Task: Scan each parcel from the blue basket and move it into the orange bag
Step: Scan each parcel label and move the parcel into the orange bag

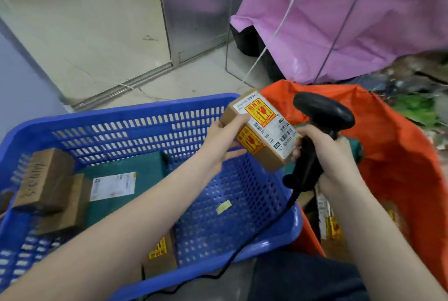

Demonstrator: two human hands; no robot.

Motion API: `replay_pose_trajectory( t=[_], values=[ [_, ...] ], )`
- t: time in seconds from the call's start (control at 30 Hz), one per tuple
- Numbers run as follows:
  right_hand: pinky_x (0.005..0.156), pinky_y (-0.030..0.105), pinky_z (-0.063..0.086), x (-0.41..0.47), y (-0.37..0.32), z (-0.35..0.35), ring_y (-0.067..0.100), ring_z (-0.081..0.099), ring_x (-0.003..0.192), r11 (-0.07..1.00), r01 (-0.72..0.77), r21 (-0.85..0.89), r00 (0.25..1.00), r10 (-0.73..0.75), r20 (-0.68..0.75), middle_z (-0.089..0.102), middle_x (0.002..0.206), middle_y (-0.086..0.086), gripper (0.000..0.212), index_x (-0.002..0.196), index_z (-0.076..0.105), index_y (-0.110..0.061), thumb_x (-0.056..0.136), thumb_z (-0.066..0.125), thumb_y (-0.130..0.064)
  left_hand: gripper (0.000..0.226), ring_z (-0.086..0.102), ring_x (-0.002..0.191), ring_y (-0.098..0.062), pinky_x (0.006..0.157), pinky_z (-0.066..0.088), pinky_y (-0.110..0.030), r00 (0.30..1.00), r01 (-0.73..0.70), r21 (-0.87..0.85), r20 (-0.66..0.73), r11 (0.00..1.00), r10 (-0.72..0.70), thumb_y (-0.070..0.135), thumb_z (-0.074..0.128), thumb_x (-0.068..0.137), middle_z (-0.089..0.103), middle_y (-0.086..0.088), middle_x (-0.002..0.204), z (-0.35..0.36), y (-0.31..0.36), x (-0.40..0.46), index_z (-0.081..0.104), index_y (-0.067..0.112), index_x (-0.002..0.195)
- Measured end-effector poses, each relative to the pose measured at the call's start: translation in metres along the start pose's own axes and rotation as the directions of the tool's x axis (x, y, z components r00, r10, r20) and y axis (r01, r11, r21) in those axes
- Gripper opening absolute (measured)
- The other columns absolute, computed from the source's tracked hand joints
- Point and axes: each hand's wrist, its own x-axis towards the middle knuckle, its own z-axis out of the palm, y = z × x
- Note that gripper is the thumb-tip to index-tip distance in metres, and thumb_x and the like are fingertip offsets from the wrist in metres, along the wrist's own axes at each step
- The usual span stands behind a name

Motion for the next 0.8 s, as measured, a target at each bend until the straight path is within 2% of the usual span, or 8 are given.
replay_pose_trajectory(
  t=[0.07,0.13,0.23,0.3,0.4,0.53,0.6,0.8],
  values=[
    [0.039,0.019,0.036,0.003,-0.002,-0.008,0.013,0.042,0.033,0.999,-0.022,0.034,1.000,0.023,-0.019,0.049,0.050,0.004,0.011,0.078,0.051,-0.006,0.085,0.059,-0.004,0.058,0.068,0.093,-0.017,0.074,0.059,-0.031,0.998,0.041,0.023,0.053,0.999,-0.042,0.043,0.068,0.082,0.066,-0.001,0.110,0.027,-0.004,0.007,0.046,0.016,0.129],
    [0.041,0.019,0.035,0.006,-0.004,-0.013,0.014,0.042,0.034,1.000,-0.013,0.026,0.999,0.014,-0.034,0.049,0.052,0.005,0.013,0.076,0.051,-0.007,0.085,0.060,-0.004,0.071,0.062,0.110,-0.020,0.093,0.051,-0.036,0.976,0.113,0.133,0.171,0.985,-0.135,0.056,0.062,0.082,0.058,0.001,0.129,0.047,-0.006,0.010,0.039,0.020,0.138],
    [0.040,0.020,0.034,0.008,-0.004,-0.014,0.015,0.041,0.035,0.999,-0.006,0.052,1.000,0.007,-0.028,0.048,0.057,0.009,0.011,0.076,0.053,-0.006,0.083,0.060,-0.004,0.080,0.030,0.141,-0.031,0.117,0.019,-0.044,0.916,0.184,0.245,0.308,0.952,-0.257,0.070,0.040,0.086,0.027,-0.003,0.156,0.060,-0.008,0.010,0.015,0.031,0.152],
    [0.040,0.019,0.033,0.007,-0.004,-0.011,0.014,0.041,0.035,0.999,-0.006,0.033,1.000,0.007,-0.010,0.048,0.057,0.008,0.016,0.071,0.051,-0.009,0.084,0.061,-0.005,0.077,0.028,0.143,-0.026,0.118,0.017,-0.042,0.932,0.177,0.234,0.273,0.956,-0.239,0.066,0.038,0.089,0.023,-0.005,0.158,0.054,-0.007,0.009,0.015,0.028,0.152],
    [0.040,0.019,0.032,0.002,-0.003,-0.003,0.015,0.039,0.036,0.999,0.038,-0.008,0.997,-0.037,0.061,0.047,0.054,0.006,0.022,0.066,0.050,-0.010,0.084,0.061,-0.004,0.063,0.037,0.138,-0.020,0.113,0.024,-0.041,0.973,0.103,0.192,0.186,0.976,-0.139,0.055,0.039,0.094,0.032,-0.002,0.154,0.029,0.002,0.003,0.032,0.024,0.148],
    [0.041,0.022,0.033,-0.003,0.003,0.015,0.016,0.038,0.036,0.991,0.110,-0.075,0.977,-0.094,0.193,0.046,0.044,0.000,0.025,0.063,0.051,-0.011,0.084,0.061,-0.002,0.038,0.056,0.115,-0.015,0.096,0.041,-0.034,0.999,-0.010,0.152,0.049,0.988,0.002,0.042,0.043,0.096,0.051,0.001,0.138,-0.029,0.023,-0.012,0.056,0.024,0.126],
    [0.041,0.023,0.033,-0.007,0.008,0.029,0.017,0.038,0.037,0.984,0.140,-0.114,0.957,-0.105,0.272,0.047,0.044,0.000,0.023,0.065,0.052,-0.011,0.084,0.062,-0.002,0.031,0.059,0.108,-0.013,0.091,0.043,-0.032,0.999,-0.043,0.156,-0.011,0.987,0.046,0.039,0.045,0.096,0.056,0.002,0.132,-0.063,0.032,-0.022,0.059,0.025,0.120],
    [0.047,0.028,0.035,-0.025,0.031,0.082,0.019,0.040,0.040,0.940,0.243,-0.241,0.852,-0.088,0.517,0.049,0.049,0.007,0.014,0.072,0.056,-0.006,0.084,0.064,-0.006,0.025,0.061,0.109,-0.010,0.095,0.044,-0.033,0.984,-0.051,0.204,-0.155,0.978,0.084,0.037,0.048,0.095,0.062,0.006,0.122,-0.163,0.037,-0.052,0.064,0.027,0.111]
  ],
)
